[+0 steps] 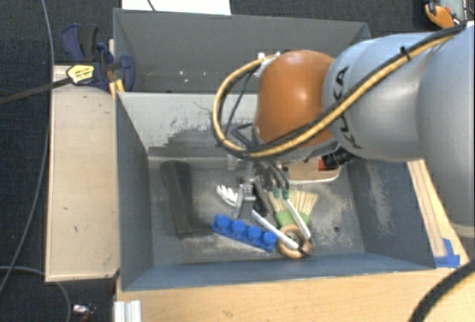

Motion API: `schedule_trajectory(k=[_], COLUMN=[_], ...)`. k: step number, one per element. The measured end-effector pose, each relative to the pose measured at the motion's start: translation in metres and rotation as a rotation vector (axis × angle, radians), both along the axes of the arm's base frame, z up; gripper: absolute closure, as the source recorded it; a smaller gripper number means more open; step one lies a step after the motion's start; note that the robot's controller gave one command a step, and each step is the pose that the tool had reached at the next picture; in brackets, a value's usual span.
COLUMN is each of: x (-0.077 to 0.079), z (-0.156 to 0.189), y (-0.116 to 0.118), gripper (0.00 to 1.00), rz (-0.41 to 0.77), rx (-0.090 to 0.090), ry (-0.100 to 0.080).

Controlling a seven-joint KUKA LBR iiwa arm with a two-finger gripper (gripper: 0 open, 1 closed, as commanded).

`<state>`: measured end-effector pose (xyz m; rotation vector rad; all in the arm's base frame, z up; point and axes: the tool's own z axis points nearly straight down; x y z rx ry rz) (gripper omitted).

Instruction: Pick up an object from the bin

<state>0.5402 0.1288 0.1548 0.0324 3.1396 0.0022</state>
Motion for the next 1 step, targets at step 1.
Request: schedule_trajectory(k=[1], x=[0.0000], z=[0.0000], y=[0.0000], gripper=[0.00], rz=[0.000], rx=[0.000], ry=[0.000])
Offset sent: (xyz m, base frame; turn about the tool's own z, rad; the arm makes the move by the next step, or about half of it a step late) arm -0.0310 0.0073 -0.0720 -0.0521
